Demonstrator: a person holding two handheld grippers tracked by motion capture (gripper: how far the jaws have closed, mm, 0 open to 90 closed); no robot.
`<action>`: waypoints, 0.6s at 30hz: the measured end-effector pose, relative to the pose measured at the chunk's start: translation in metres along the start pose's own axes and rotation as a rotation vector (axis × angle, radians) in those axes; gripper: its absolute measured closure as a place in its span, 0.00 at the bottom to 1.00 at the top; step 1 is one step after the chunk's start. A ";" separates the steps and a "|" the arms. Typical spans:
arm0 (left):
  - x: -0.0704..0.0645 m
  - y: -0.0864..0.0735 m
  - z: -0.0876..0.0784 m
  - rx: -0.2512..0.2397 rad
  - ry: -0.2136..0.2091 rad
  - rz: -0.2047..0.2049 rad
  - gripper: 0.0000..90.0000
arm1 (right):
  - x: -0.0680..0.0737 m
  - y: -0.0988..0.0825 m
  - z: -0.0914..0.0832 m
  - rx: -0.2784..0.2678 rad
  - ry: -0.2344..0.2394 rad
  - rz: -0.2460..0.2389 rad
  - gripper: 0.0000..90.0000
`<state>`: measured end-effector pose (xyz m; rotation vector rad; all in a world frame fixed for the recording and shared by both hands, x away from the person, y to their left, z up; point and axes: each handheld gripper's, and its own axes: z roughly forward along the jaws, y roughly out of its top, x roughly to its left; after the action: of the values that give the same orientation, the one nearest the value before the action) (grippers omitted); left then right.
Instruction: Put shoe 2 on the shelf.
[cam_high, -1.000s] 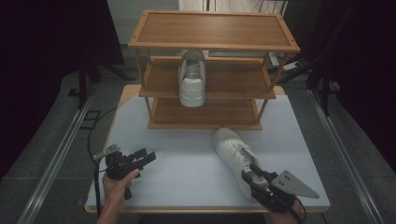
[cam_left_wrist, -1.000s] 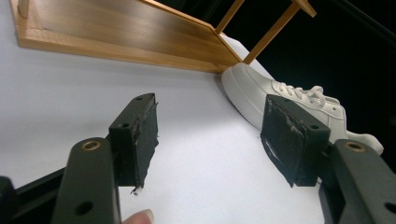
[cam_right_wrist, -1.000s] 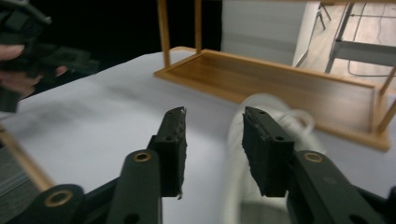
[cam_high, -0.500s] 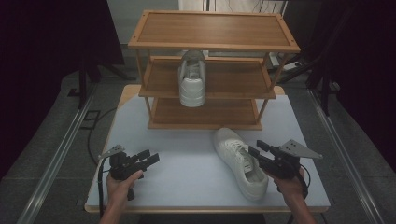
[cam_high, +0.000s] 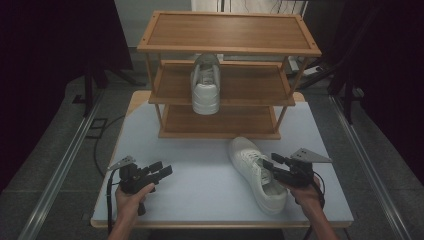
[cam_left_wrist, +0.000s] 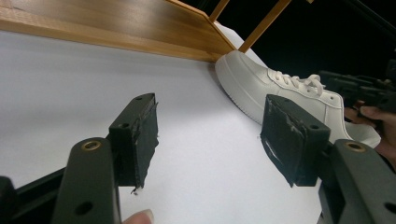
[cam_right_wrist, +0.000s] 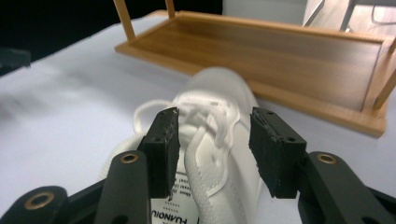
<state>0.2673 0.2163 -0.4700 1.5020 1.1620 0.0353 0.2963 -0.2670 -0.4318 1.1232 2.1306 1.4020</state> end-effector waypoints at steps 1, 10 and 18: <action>0.000 0.000 0.000 0.000 0.000 0.000 0.40 | 0.000 0.000 0.000 0.000 0.000 0.000 0.58; 0.001 -0.001 0.001 -0.004 0.002 -0.014 0.40 | -0.001 -0.009 0.018 0.088 -0.056 -0.040 0.71; 0.001 -0.002 0.001 -0.003 0.002 -0.019 0.40 | 0.005 -0.011 0.016 0.036 -0.092 -0.043 0.89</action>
<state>0.2672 0.2158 -0.4720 1.4890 1.1770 0.0256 0.2997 -0.2556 -0.4482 1.1256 2.1106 1.2732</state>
